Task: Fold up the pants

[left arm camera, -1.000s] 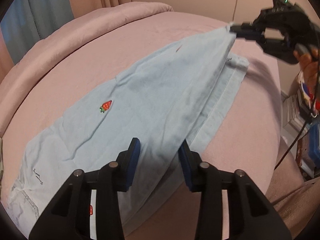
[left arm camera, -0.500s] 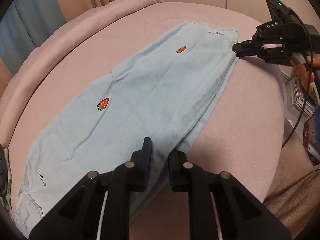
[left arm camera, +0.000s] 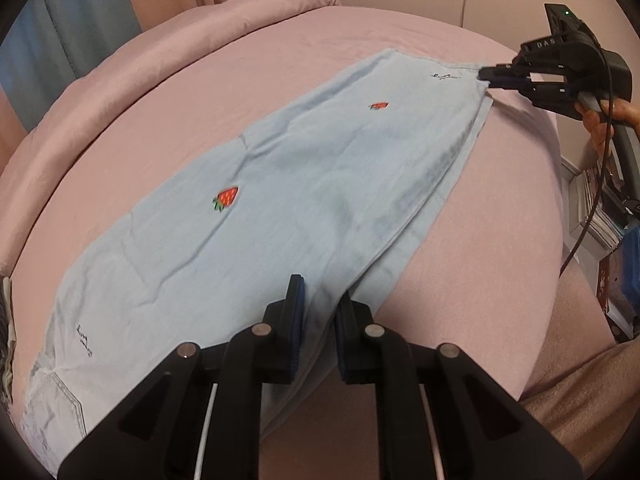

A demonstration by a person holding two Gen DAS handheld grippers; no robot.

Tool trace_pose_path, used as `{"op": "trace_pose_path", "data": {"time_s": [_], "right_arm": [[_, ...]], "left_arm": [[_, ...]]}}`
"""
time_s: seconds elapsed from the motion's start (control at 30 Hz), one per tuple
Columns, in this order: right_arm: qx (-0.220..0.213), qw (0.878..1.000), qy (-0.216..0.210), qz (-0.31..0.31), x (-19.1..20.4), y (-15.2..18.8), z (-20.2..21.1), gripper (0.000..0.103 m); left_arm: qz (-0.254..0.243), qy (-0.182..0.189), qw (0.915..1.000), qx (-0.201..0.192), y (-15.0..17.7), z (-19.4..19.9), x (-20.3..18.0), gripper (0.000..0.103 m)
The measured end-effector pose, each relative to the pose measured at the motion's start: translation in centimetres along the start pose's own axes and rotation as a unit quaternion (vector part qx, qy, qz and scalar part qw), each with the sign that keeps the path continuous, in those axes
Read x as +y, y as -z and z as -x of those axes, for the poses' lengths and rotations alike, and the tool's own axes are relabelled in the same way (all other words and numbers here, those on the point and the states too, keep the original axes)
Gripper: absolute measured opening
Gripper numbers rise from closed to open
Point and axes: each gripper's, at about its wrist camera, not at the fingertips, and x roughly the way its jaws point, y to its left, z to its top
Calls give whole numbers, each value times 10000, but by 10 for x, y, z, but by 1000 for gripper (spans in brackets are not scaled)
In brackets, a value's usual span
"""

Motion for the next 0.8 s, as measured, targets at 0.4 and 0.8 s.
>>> {"op": "trace_pose_path", "data": {"time_s": [0.4,0.8], "right_arm": [[-261,9734,1045,2022,88,21,5,21],[2216,7751,-898,5848,245,212,-74,21]], "left_arm": [[830,333,9944,-562,25,54,30,44],[1700,-817,9820,65,117,91,120,42]]}}
